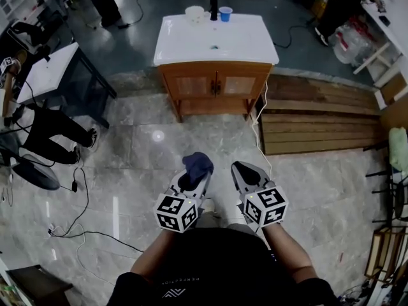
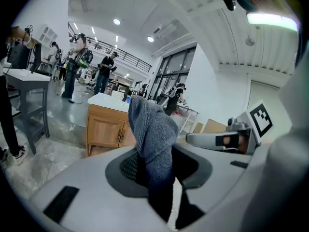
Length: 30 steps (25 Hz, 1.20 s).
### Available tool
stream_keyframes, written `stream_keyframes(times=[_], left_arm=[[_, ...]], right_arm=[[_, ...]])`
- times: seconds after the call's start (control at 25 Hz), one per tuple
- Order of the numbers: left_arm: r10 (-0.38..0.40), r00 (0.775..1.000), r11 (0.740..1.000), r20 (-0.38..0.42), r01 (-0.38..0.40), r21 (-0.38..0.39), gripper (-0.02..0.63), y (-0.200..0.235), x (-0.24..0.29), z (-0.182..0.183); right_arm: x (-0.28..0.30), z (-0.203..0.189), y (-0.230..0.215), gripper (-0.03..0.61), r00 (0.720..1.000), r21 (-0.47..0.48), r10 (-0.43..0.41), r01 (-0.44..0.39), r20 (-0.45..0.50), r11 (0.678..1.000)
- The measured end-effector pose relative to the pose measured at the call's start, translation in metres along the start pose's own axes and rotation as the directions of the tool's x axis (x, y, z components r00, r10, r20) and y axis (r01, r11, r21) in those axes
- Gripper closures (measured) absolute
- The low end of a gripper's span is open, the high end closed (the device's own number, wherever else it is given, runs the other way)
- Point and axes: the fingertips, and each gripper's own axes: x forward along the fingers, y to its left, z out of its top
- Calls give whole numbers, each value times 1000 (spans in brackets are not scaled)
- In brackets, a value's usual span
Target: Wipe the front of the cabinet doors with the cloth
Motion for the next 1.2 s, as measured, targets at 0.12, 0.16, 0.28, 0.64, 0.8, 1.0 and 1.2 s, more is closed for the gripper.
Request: stream_keyframes(times=[0.12,0.16,0.28,0.64,0.8,1.0,1.2], left_arm=[[-12,1000,1000,-5,12,-1,483,21,8,7],[-13,1000,1000,-9,13,0,483,28,11,9],[-16,1000,1000,-21,16,-3,483,44,21,12],[9,999,1000,-44,-10,-23,483,78,71,23],[36,998,999,-47,-38,-32,482,92,95,39],[70,997,997,-38,-71,-25,483,119,136,64],[85,994,996,-61,-87,-28,483,127,170,77]], right_arm=[[22,6,-1,535,1000,0,-12,12,-18,1000],[28,7,-1,535,1000,3,-12,13,-23,1000],[44,9,-5,535,999,3,-14,14,-43,1000],[103,24,-49,535,998,14,-17,18,-68,1000],[134,42,-67,535,997,-2,18,-19,-81,1000],[170,68,-95,535,995,-18,58,-59,-86,998],[193,86,-126,535,992,-27,80,-83,-102,996]])
